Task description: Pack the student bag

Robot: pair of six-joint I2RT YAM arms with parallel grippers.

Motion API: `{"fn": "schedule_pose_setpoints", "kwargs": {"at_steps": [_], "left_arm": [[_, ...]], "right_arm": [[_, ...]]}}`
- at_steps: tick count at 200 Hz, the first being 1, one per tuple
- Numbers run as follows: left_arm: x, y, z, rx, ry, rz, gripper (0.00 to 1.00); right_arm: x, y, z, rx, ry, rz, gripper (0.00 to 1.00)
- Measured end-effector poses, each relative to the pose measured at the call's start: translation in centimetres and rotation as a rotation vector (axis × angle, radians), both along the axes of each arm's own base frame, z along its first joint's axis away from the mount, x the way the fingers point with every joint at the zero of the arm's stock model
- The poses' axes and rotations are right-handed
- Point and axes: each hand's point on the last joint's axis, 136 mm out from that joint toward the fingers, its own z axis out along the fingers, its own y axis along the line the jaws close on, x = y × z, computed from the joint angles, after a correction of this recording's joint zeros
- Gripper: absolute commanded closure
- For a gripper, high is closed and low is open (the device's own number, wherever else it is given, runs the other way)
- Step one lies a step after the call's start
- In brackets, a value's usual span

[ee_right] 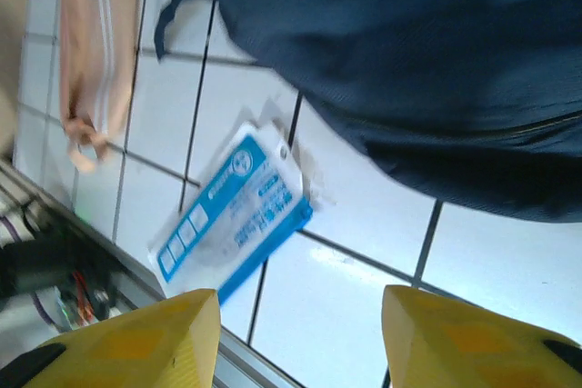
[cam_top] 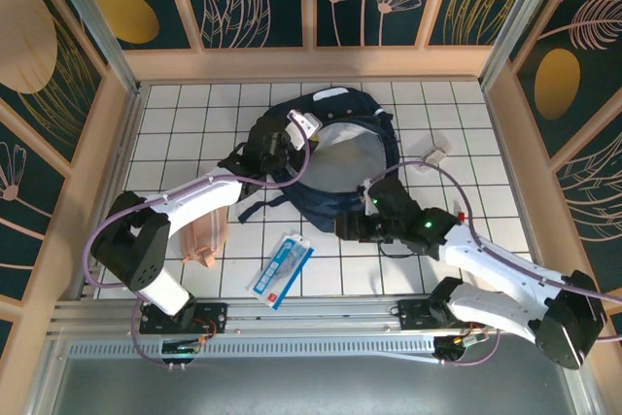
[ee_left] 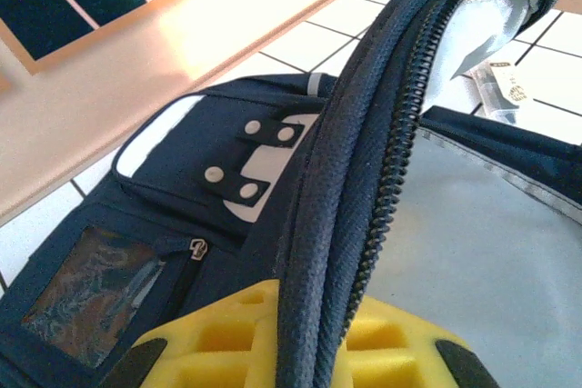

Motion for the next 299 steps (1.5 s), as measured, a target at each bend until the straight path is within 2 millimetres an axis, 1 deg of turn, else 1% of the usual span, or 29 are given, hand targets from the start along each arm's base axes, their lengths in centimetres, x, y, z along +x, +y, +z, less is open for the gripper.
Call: {"fn": "schedule_pose_setpoints", "kwargs": {"at_steps": [12, 32, 36, 43, 61, 78, 107, 138, 156, 173, 192, 202, 215, 222, 229, 237, 273, 288, 299], "left_arm": [[0.0, 0.1, 0.0, -0.01, 0.008, -0.005, 1.0], [0.1, 0.2, 0.2, -0.026, 0.018, -0.006, 1.0], [0.1, 0.2, 0.2, -0.032, 0.021, -0.006, 1.0], [0.2, 0.4, 0.3, -0.042, 0.021, -0.003, 1.0], [0.2, 0.8, 0.4, -0.072, 0.031, 0.009, 1.0], [0.2, 1.0, 0.5, -0.097, 0.044, 0.009, 1.0], [0.2, 1.1, 0.7, -0.119, 0.054, 0.011, 1.0], [0.1, 0.9, 0.8, -0.126, 0.059, 0.0, 1.0], [0.0, 0.9, 0.8, -0.127, 0.059, -0.002, 1.0], [0.0, 0.9, 0.8, -0.128, 0.06, -0.003, 1.0], [0.0, 0.9, 0.8, -0.13, 0.062, -0.006, 1.0], [0.0, 0.9, 0.8, -0.131, 0.063, -0.006, 1.0], [0.0, 0.9, 0.8, -0.132, 0.064, -0.008, 1.0], [0.0, 0.9, 0.9, -0.132, 0.064, -0.008, 1.0], [0.0, 0.9, 0.9, -0.132, 0.063, -0.008, 1.0], [0.0, 0.9, 0.9, -0.133, 0.063, -0.008, 1.0], [-0.1, 0.8, 1.0, -0.134, 0.063, -0.012, 1.0], [-0.2, 0.8, 1.1, -0.136, 0.061, -0.015, 1.0], [-0.3, 0.9, 1.2, -0.136, 0.061, -0.015, 1.0]], "right_arm": [[-0.5, 0.9, -0.9, -0.039, -0.001, 0.064, 0.49], [-1.7, 3.3, -2.8, -0.119, 0.001, 0.209, 0.5], [-2.1, 3.9, -3.2, -0.135, 0.0, 0.247, 0.52], [-2.4, 4.8, -3.8, -0.158, 0.001, 0.295, 0.6], [-2.5, 6.9, -5.1, -0.198, 0.001, 0.387, 0.61], [-1.9, 8.1, -6.1, -0.218, -0.002, 0.421, 0.6], [-0.7, 9.1, -7.7, -0.254, -0.021, 0.423, 0.56], [0.7, 9.3, -9.2, -0.31, -0.048, 0.396, 0.54], [1.1, 9.2, -9.7, -0.33, -0.058, 0.384, 0.54], [1.2, 9.2, -10.0, -0.335, -0.057, 0.382, 0.56], [1.0, 9.4, -10.6, -0.331, -0.038, 0.392, 0.63], [1.0, 9.4, -10.7, -0.327, -0.035, 0.398, 0.69], [1.0, 9.5, -10.6, -0.314, -0.026, 0.402, 0.79], [0.9, 9.6, -10.7, -0.305, -0.02, 0.405, 0.89], [0.8, 9.8, -10.7, -0.297, -0.014, 0.411, 0.96], [0.6, 9.9, -10.7, -0.289, -0.005, 0.416, 1.0], [0.6, 10.0, -10.3, -0.253, 0.026, 0.408, 1.0], [0.8, 10.1, -9.2, -0.226, 0.021, 0.395, 1.0], [1.0, 10.1, -7.7, -0.193, 0.01, 0.378, 1.0]]}}
